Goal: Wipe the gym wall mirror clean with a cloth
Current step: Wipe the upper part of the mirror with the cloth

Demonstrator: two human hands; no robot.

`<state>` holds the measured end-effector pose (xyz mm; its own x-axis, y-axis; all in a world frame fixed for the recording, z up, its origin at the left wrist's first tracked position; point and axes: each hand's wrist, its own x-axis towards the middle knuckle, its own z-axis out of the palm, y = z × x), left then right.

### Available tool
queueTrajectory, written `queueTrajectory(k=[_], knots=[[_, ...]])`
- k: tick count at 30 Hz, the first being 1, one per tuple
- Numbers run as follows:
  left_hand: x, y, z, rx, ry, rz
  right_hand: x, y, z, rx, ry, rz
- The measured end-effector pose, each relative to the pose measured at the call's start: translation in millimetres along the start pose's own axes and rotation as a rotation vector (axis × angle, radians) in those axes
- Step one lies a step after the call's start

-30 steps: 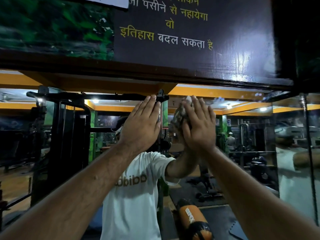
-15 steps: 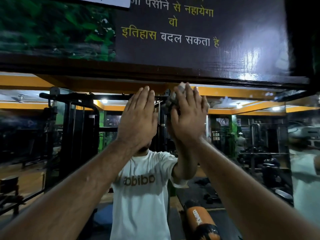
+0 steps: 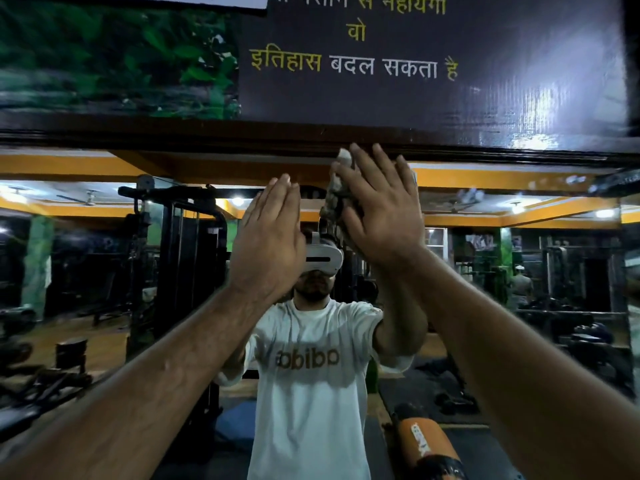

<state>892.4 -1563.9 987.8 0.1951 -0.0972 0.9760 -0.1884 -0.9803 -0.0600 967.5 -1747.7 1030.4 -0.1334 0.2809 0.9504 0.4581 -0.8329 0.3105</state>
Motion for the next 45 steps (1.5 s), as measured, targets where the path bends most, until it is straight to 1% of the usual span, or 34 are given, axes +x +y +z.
queueTrajectory(k=[1, 2, 3, 4, 6, 7, 8, 10, 11, 12, 15, 16, 17, 19, 20, 21, 22, 23, 24, 25, 26, 27, 28, 30, 31, 32, 35, 36, 37, 38, 40, 41, 42, 45], knots=[[-2.8, -1.5, 1.0, 0.021, -0.001, -0.004, 0.9, -7.9, 2.3, -0.010, 0.019, 0.072], [-5.0, -3.2, 2.5, 0.041, -0.008, 0.001, 0.2, -18.1, 5.4, -0.004, 0.024, 0.090], [-6.3, -5.0, 3.9, 0.053, -0.013, 0.007, -2.6, -26.6, 7.4, 0.023, 0.011, 0.044], [-6.7, -6.6, 4.7, 0.056, -0.016, 0.014, -7.2, -29.8, 7.5, 0.053, -0.018, -0.044], [-7.2, -8.3, 5.8, 0.048, -0.019, 0.027, -17.0, -18.9, 3.3, 0.077, -0.076, -0.197], [-8.5, -9.0, 6.0, 0.038, -0.019, 0.031, -18.6, -10.5, 0.6, 0.065, -0.068, -0.199], [-10.4, -10.1, 6.1, 0.030, -0.021, 0.038, -18.7, -6.6, -0.6, 0.048, -0.046, -0.126], [-15.7, -12.8, 6.1, 0.026, -0.024, 0.054, -15.6, -16.1, 1.6, 0.027, 0.007, 0.136], [-18.4, -14.4, 5.7, 0.026, -0.026, 0.060, -14.8, -27.4, 4.8, 0.024, 0.022, 0.214], [-20.7, -16.3, 4.9, 0.026, -0.028, 0.065, -16.2, -38.6, 7.4, 0.028, 0.017, 0.205], [-24.3, -25.6, 1.5, 0.021, -0.034, 0.091, -31.4, -44.1, 5.2, 0.051, -0.092, -0.081], [-24.8, -29.6, -0.2, 0.024, -0.033, 0.103, -33.8, -36.0, 1.8, 0.045, -0.106, -0.113], [-24.6, -33.9, -2.0, 0.031, -0.033, 0.111, -33.2, -30.3, -0.5, 0.038, -0.085, -0.059], [-24.0, -42.7, -5.0, 0.057, -0.038, 0.122, -29.1, -35.5, 1.4, 0.022, -0.004, 0.225], [-24.0, -46.6, -5.8, 0.065, -0.042, 0.129, -26.9, -46.7, 4.7, 0.024, 0.024, 0.334], [-23.6, -49.6, -6.3, 0.064, -0.045, 0.140, -26.9, -60.5, 8.7, 0.024, 0.031, 0.344], [-23.3, -51.8, -7.0, 0.051, -0.051, 0.151, -29.7, -72.5, 11.9, 0.024, 0.005, 0.253], [-23.3, -53.9, -8.1, 0.032, -0.059, 0.163, -35.9, -79.1, 14.5, 0.028, -0.037, 0.107], [-23.3, -56.1, -9.7, 0.013, -0.063, 0.172, -42.7, -78.6, 14.1, 0.030, -0.085, -0.039], [-23.4, -58.5, -11.9, 0.001, -0.062, 0.172, -46.7, -71.2, 11.7, 0.019, -0.111, -0.144], [-23.7, -61.4, -15.2, -0.007, -0.061, 0.165, -46.9, -61.7, 9.6, 0.001, -0.108, -0.177], [-23.7, -64.6, -18.8, -0.013, -0.063, 0.159, -44.0, -54.6, 9.4, -0.015, -0.075, -0.115], [-23.4, -68.3, -21.8, -0.017, -0.069, 0.156, -38.6, -53.0, 9.6, -0.018, -0.025, 0.031], [-22.9, -77.0, -25.7, -0.011, -0.095, 0.165, -22.5, -69.9, 13.5, 0.000, 0.066, 0.380], [-22.5, -80.3, -27.0, -0.006, -0.104, 0.179, -15.0, -84.1, 17.6, 0.001, 0.081, 0.458], [-21.7, -82.9, -28.3, -0.007, -0.106, 0.193, -10.9, -96.6, 20.8, -0.005, 0.069, 0.423], [-18.4, -87.9, -34.1, -0.037, -0.077, 0.176, -17.9, -95.6, 21.7, -0.024, -0.049, 0.030], [-17.2, -89.3, -36.5, -0.037, -0.057, 0.156, -18.1, -85.4, 17.7, -0.028, -0.071, -0.040], [-15.3, -91.1, -38.4, -0.030, -0.046, 0.142, -14.9, -75.9, 14.8, -0.036, -0.071, -0.037], [-13.0, -93.2, -38.9, -0.015, -0.049, 0.138, -9.8, -70.8, 13.4, -0.044, -0.052, 0.037], [-8.5, -98.1, -37.1, 0.024, -0.066, 0.138, 2.3, -80.2, 15.8, -0.046, 0.001, 0.246], [-7.2, -99.6, -36.1, 0.036, -0.068, 0.140, 6.9, -91.4, 19.1, -0.042, 0.012, 0.286], [-6.8, -99.9, -36.0, 0.040, -0.071, 0.141, 8.7, -101.7, 22.6, -0.038, 0.004, 0.254], [-7.2, -101.2, -38.8, 0.024, -0.087, 0.158, 3.6, -102.6, 26.1, -0.068, -0.054, -0.025]])
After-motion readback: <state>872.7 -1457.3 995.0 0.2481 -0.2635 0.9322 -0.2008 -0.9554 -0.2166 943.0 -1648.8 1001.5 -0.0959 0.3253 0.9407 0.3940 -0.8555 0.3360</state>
